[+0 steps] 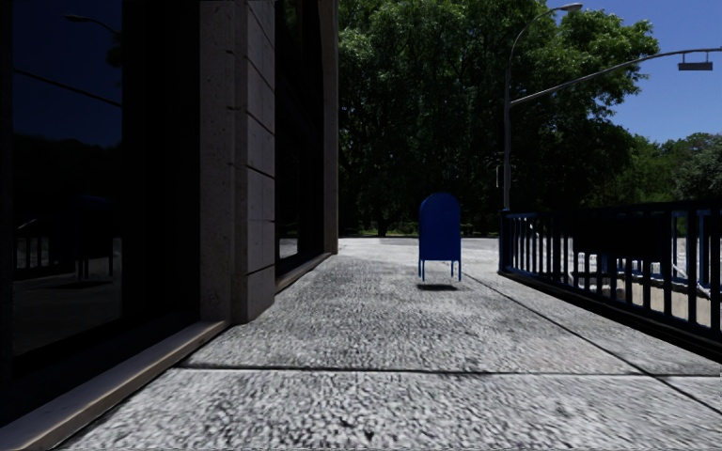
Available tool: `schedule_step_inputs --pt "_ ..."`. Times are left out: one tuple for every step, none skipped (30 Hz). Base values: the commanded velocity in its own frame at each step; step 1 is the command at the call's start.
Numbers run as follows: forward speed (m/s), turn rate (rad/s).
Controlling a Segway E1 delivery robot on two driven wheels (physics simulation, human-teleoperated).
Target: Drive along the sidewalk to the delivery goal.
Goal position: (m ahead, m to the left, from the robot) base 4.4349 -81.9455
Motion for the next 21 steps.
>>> schedule_step_inputs --pt "2.0 0.0" --pt "2.0 0.0" --pt "2.0 0.0" --pt "2.0 0.0" --pt "2.0 0.0" --pt "2.0 0.0" --pt "2.0 0.0" --pt "2.0 0.0" --pt "2.0 0.0" --pt "2.0 0.0" --pt "2.0 0.0" --pt "2.0 0.0" --pt "2.0 0.0" --pt "2.0 0.0" --pt "2.0 0.0" --pt "2.0 0.0" --pt "2.0 0.0" --pt "2.0 0.0" --pt "2.0 0.0" --pt "2.0 0.0" --pt "2.0 0.0"
